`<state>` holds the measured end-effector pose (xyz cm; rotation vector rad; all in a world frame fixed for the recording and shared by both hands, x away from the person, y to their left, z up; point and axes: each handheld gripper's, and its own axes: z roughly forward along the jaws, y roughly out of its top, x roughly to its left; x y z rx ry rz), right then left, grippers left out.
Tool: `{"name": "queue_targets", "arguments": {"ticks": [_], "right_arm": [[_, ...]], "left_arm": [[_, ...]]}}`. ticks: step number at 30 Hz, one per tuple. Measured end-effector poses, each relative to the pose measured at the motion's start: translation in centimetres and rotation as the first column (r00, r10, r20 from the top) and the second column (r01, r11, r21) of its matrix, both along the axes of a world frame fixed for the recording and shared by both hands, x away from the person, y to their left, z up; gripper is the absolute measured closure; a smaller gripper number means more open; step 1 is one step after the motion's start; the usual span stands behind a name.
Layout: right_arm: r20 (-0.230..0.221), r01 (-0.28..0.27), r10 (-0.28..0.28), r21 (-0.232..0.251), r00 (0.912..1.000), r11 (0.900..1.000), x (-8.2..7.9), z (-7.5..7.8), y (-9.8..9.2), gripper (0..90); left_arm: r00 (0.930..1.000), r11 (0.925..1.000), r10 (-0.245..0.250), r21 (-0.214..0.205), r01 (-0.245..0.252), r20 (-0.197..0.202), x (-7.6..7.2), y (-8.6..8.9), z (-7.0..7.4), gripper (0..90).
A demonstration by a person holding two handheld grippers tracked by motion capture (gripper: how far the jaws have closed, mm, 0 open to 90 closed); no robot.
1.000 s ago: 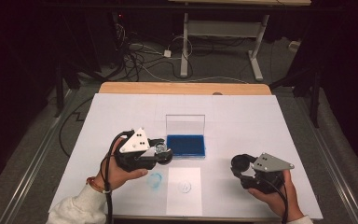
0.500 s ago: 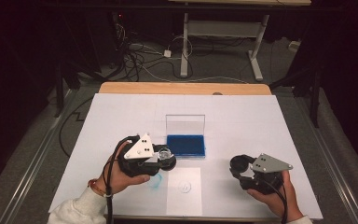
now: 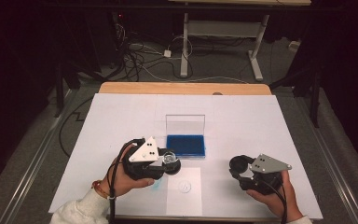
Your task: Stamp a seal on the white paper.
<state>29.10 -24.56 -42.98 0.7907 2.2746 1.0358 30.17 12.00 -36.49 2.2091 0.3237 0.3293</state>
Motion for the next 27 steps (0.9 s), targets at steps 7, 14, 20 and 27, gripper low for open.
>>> {"name": "queue_targets", "arguments": {"ticks": [7,14,20,27], "right_arm": [[-0.002,-0.001,0.001,-0.003,1.0,1.0,0.0,-0.1,0.1,38.4],[-0.006,-0.005,0.005,-0.008,1.0,1.0,0.0,-0.2,0.2,38.4],[-0.009,-0.008,0.008,-0.01,0.9999,0.9999,0.0,-0.2,0.3,38.4],[-0.008,-0.008,0.008,-0.014,0.9999,0.9999,0.1,-0.2,0.3,38.4]], "left_arm": [[0.9994,0.9995,-0.031,0.008,0.031,-0.014,-0.2,-0.7,-0.4,54.7],[0.9974,0.9972,-0.066,0.033,0.067,-0.031,-0.4,-1.7,-1.2,54.7],[0.9949,0.9929,-0.093,0.07,0.096,-0.038,-0.6,-2.9,-2.4,54.7],[0.9931,0.9897,-0.104,0.093,0.109,-0.055,-0.4,-3.8,-4.0,54.7]]}}
